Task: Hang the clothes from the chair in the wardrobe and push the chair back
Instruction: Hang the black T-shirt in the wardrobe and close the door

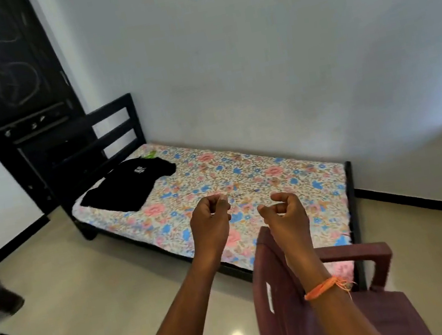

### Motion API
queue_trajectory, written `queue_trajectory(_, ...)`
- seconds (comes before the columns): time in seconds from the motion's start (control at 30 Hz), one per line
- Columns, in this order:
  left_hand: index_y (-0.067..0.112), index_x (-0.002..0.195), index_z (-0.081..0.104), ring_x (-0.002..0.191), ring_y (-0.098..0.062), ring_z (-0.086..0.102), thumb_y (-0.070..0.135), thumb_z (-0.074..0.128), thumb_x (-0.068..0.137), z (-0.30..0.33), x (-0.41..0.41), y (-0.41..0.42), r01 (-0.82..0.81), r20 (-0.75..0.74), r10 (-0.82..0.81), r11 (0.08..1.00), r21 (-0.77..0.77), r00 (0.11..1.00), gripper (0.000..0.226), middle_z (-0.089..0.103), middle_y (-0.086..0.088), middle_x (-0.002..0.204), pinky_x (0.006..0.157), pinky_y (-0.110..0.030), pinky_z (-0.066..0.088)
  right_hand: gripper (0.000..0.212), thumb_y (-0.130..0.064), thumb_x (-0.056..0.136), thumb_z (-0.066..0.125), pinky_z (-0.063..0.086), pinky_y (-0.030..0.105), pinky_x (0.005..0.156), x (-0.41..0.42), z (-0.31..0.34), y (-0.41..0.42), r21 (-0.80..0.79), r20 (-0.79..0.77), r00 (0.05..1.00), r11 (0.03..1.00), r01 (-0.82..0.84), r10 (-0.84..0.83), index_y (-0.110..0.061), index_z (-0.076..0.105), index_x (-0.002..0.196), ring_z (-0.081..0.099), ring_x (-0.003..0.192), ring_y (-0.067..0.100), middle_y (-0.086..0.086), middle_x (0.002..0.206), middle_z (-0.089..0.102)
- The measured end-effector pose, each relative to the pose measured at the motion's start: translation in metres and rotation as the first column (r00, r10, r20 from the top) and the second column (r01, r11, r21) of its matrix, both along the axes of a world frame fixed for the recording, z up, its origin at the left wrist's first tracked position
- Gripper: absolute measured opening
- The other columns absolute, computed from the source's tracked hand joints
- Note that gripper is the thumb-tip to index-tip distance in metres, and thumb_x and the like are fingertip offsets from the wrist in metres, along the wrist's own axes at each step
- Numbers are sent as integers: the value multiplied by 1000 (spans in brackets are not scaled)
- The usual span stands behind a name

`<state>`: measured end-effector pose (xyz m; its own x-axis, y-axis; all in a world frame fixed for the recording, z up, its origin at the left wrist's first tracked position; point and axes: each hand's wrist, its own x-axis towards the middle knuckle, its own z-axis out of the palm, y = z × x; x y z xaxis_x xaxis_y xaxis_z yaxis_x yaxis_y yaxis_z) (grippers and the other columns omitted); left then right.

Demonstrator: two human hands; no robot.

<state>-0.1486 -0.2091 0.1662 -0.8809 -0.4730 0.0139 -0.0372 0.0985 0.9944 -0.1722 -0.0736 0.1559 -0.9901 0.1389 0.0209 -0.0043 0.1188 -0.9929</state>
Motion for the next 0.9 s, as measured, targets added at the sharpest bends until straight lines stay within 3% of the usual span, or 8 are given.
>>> queue_trajectory(0.07,24,95,62,85,-18,68,33,56,99,-12,-28,-28,1,18,-1,1000,20,1000,11,69,-2,97,73,-37,54,29,-23,87,73,53,37,75,-28,-11,-33,10,24,1000,1000,-18,17,-22,55,109,67,83,22,4,90,65)
queue_trajectory(0.23,25,94,61,85,-20,67,32,54,100,-36,-113,-109,70,58,-73,997,42,996,12,68,-3,98,70,-30,51,28,-23,88,71,49,31,64,-104,-39,-126,9,85,996,1000,-9,8,-21,55,111,67,82,24,8,90,65)
queue_trajectory(0.3,26,94,61,86,-20,67,31,54,101,-38,-143,-147,91,77,-95,994,53,993,11,68,-2,98,70,-28,49,27,-23,88,71,51,35,67,-135,-44,-164,-9,124,992,1000,5,-3,-20,56,110,67,85,26,9,91,65)
queue_trajectory(0.43,21,96,62,85,-21,67,32,53,101,-37,-206,-244,124,143,-126,992,18,982,15,69,-2,97,76,-41,54,28,-25,88,71,54,46,77,-197,-44,-252,-33,187,982,999,40,-33,-20,55,111,67,88,29,8,95,63)
queue_trajectory(0.77,19,90,63,78,-16,67,30,54,100,-66,-360,-441,2,176,-5,1000,15,984,17,69,-2,94,74,-41,54,30,-22,90,70,53,41,69,-366,-72,-435,17,207,978,1000,-14,10,-18,53,114,67,85,29,6,88,60)
queue_trajectory(0.9,18,92,63,71,-18,62,26,53,100,-101,-446,-529,-13,264,23,999,-41,964,15,69,-8,90,63,-35,50,29,-21,90,70,51,39,71,-461,-97,-517,41,228,972,997,-71,60,-18,52,113,65,83,28,4,84,59)
